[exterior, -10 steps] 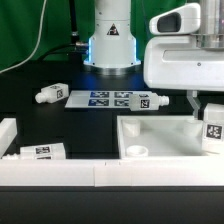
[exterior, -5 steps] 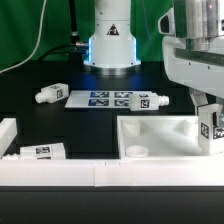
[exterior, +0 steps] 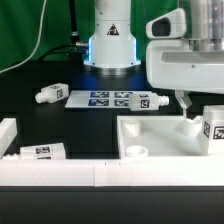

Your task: Assemble one leg

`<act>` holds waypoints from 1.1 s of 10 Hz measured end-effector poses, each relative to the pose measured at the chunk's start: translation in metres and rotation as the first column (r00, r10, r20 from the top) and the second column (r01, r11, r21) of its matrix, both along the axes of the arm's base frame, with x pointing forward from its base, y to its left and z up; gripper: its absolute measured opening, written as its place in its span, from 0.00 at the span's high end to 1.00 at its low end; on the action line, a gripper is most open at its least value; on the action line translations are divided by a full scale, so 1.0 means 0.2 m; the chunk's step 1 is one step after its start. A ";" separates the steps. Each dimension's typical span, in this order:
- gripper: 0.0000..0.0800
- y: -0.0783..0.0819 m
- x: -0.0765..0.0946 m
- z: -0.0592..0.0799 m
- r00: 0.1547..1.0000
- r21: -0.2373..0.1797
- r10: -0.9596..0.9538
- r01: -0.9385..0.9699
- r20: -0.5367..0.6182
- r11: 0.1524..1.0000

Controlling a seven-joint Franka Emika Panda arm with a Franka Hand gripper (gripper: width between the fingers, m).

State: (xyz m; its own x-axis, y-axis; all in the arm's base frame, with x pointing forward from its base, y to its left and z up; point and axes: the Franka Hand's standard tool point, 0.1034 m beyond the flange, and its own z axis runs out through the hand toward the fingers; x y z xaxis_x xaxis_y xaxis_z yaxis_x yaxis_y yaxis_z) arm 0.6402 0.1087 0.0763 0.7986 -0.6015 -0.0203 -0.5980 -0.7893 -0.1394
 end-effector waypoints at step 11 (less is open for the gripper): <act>0.64 -0.03 0.02 -0.03 0.979 -0.053 0.200 -0.198 0.028 0.979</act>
Offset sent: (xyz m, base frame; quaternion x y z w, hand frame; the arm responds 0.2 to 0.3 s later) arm 0.0066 0.0107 0.0011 -0.0262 0.0500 -0.4610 0.8856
